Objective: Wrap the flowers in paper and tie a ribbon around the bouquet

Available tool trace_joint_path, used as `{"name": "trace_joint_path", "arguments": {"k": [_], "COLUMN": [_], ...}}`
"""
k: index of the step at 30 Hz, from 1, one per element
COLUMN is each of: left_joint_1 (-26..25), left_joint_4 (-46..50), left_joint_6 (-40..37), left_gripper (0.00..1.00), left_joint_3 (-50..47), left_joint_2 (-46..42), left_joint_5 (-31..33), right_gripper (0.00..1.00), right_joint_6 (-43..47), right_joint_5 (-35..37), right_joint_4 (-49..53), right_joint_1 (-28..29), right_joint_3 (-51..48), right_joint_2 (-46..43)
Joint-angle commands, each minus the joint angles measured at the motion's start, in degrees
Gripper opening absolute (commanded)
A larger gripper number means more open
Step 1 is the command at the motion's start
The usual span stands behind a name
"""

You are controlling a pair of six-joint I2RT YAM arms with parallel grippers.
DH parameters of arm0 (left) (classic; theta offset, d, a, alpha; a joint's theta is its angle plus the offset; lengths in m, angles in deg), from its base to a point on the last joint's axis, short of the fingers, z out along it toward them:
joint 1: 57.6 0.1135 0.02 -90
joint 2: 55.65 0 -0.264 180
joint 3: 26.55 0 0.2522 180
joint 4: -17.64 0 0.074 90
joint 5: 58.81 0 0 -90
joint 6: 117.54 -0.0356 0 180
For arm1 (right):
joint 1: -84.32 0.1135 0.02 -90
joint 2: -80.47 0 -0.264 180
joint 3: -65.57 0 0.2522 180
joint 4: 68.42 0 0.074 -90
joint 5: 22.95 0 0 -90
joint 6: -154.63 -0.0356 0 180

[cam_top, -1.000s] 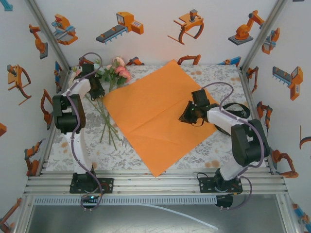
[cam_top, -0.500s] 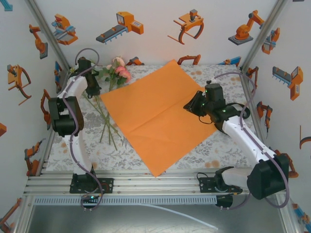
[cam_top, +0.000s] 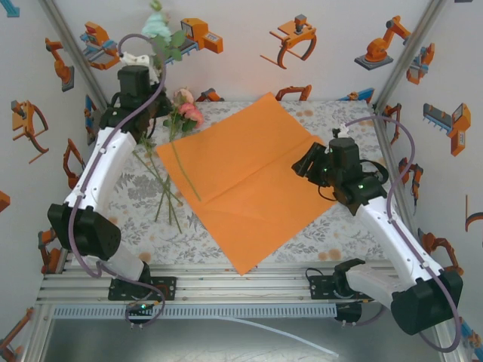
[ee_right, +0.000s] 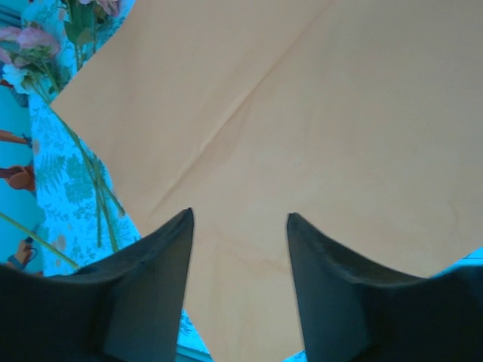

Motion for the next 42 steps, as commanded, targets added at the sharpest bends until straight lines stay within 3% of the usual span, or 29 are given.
{"name": "trace_joint_path", "arguments": {"k": [1,7,12,17,21,25,33,38,42], "left_joint_1": [-5.8,-10.6,-10.3,-10.6,-11.2,-11.1,-11.0,-10.6,-9.5], "left_joint_4": [-7.9,1.5,7.6,5.9,4.1,6.0,8.1,11.2,10.0], "left_joint_6": [-1.8,-4.0,4.7,10.5,8.7,11.0,11.7,8.3,4.7], "left_gripper": [0.02,0.0,0.0,0.0,0.0,0.06,0.33,0.36,0.35], "left_joint_3": [2.0,21.6,32.8,34.4,35.6,37.1,38.0,36.6,26.7], "left_joint_2": [6.2,25.4,38.3,45.1,49.9,53.4,53.0,45.1,33.6], "left_joint_5": [-5.1,-8.6,-7.1,-8.9,-10.2,-10.0,-7.5,-4.6,0.1], "right_gripper": [0.6,0.79,0.8,0.8,0.8,0.8,0.79,0.79,0.79], "right_joint_6": [2.4,6.3,7.3,8.1,8.9,8.9,8.5,7.4,6.4], "right_joint_5": [1.4,-4.4,-5.8,-5.3,-5.9,-5.9,-6.2,-5.1,-5.0], "right_joint_4": [-1.8,-2.2,-2.6,-3.2,-3.6,-3.9,-3.2,-1.9,-1.5], "right_joint_1": [-0.1,-0.2,-0.5,-0.7,-1.0,-1.1,-1.3,-1.3,-1.3], "right_joint_3": [-1.6,-3.0,-3.7,-3.4,-2.7,-2.9,-2.4,-3.3,-4.7], "right_joint_2": [-0.1,0.5,2.6,5.3,7.5,8.5,8.1,4.2,0.8]}}
